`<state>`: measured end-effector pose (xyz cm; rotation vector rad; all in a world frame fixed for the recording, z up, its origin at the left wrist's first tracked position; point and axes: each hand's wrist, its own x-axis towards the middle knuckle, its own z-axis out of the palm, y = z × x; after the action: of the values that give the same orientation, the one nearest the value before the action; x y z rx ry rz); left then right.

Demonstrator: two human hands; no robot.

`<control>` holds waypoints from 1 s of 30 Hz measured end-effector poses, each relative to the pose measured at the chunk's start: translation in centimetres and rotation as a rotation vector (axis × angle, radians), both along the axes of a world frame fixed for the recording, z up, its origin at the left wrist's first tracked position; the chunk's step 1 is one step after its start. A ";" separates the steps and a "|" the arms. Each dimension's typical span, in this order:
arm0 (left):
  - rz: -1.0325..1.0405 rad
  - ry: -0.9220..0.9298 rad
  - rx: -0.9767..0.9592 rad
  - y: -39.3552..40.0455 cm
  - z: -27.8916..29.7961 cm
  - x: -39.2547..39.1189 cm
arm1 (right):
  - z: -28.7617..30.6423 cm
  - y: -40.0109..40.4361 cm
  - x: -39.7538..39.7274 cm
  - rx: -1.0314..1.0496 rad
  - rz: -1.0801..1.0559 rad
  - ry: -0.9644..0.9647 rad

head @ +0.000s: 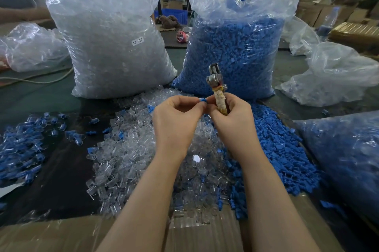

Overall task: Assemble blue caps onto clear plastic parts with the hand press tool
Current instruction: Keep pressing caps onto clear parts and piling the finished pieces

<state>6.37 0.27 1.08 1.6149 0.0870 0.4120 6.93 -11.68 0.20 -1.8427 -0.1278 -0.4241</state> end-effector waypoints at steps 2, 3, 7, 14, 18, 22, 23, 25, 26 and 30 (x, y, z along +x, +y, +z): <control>0.012 -0.006 0.003 0.1 -0.2 0.1 | 0.3 -0.2 -0.1 0.001 0.055 0.026; 0.011 -0.006 0.001 0.2 -0.3 0.1 | 0.4 -0.3 -0.2 -0.006 0.079 0.039; -0.012 -0.023 -0.062 0.5 -0.2 0.3 | 0.5 -1.4 -0.3 -0.109 0.134 0.119; -0.077 -0.084 -0.122 1.1 0.0 0.3 | 0.3 -2.4 -0.6 -0.231 0.244 0.227; -0.103 -0.093 -0.111 1.3 -0.1 0.4 | 0.1 -2.6 -0.5 -0.258 0.285 0.254; -0.122 -0.094 -0.126 1.6 -0.1 0.6 | 0.1 -2.7 -0.4 -0.304 0.303 0.257; -0.125 -0.091 -0.129 1.6 -0.1 0.6 | 0.1 -2.7 -0.5 -0.317 0.298 0.253; -0.135 -0.086 -0.142 1.7 -0.1 0.5 | 0.1 -2.6 -0.5 -0.338 0.284 0.240; -0.141 -0.086 -0.149 1.7 -0.1 0.5 | 0.1 -2.6 -0.5 -0.345 0.278 0.233; -0.155 -0.092 -0.178 1.8 0.2 0.5 | 0.2 -2.3 -0.6 -0.327 0.282 0.228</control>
<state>6.83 2.09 1.26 1.4139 -0.0691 0.3486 6.37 -14.00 0.35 -2.1406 -0.3119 0.0076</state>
